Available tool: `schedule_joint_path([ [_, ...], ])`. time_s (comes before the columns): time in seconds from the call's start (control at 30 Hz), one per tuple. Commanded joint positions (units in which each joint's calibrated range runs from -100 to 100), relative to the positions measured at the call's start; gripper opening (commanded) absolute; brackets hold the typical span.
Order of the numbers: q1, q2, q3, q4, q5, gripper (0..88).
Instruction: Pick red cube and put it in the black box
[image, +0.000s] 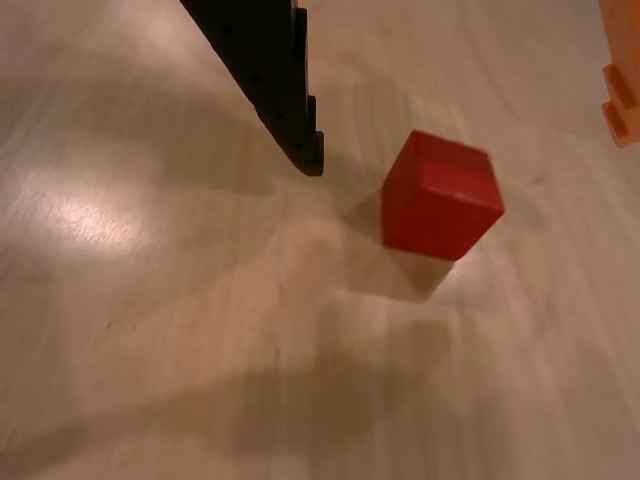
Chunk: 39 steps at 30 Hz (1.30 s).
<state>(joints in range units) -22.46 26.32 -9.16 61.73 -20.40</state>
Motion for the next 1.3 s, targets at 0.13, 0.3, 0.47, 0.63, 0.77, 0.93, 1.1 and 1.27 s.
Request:
schedule_joint_path([
  [0.13, -0.47, 0.17, -5.68, -0.63, -0.24, 43.4],
  [0.3, -0.47, 2.01, -7.31, -0.63, -0.24, 43.4],
  [0.47, -0.63, 3.43, -7.67, -0.71, -1.16, 43.4],
  [0.63, -0.63, 3.84, -7.67, -1.78, -1.4, 43.4],
  [0.77, -0.7, 3.84, -8.66, -1.78, -1.4, 43.4],
  [0.93, -1.24, 3.84, -8.84, -1.78, -1.4, 43.4],
  [1.1, -1.62, 4.18, -8.03, -1.78, -1.4, 42.6],
  [1.27, -1.62, 5.35, -8.12, -1.53, -1.4, 42.5],
])
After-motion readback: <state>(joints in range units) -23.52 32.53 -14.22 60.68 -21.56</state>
